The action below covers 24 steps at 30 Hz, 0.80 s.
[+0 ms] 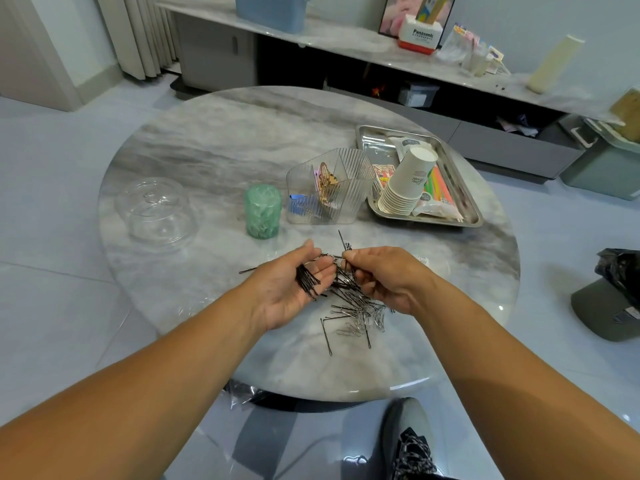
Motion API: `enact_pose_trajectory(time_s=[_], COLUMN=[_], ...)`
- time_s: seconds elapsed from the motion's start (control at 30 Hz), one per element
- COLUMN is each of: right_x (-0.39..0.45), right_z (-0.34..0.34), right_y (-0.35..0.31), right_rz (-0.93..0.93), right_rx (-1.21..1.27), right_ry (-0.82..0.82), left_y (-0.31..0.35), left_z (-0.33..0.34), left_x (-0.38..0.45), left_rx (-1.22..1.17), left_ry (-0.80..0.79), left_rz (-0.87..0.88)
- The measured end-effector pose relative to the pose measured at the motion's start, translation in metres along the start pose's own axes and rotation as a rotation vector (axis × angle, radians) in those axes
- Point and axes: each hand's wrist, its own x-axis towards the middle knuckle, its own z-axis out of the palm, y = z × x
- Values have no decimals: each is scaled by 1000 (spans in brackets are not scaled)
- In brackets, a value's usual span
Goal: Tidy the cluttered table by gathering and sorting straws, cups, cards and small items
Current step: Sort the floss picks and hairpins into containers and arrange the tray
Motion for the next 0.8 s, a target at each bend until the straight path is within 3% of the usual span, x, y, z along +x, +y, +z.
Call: enact_pose_trajectory(time_s=[0.17,0.3,0.5,0.8], right_x=[-4,-4,-10,-17], right_z=[14,24,35,36], right_y=[5,7,7,1], right_rz=[-76,-106,-320,-227], right_rx=[-30,25,-204,149], right_ry=[-32,74,174,73], left_y=[-6,-8,-11,-10], left_z=[5,9,14,13], left_x=[-5,-6,-6,-6], left_rx=[42,83,70,59], left_ry=[-51,-76,-41,14], left_rz=[19,76,173,189])
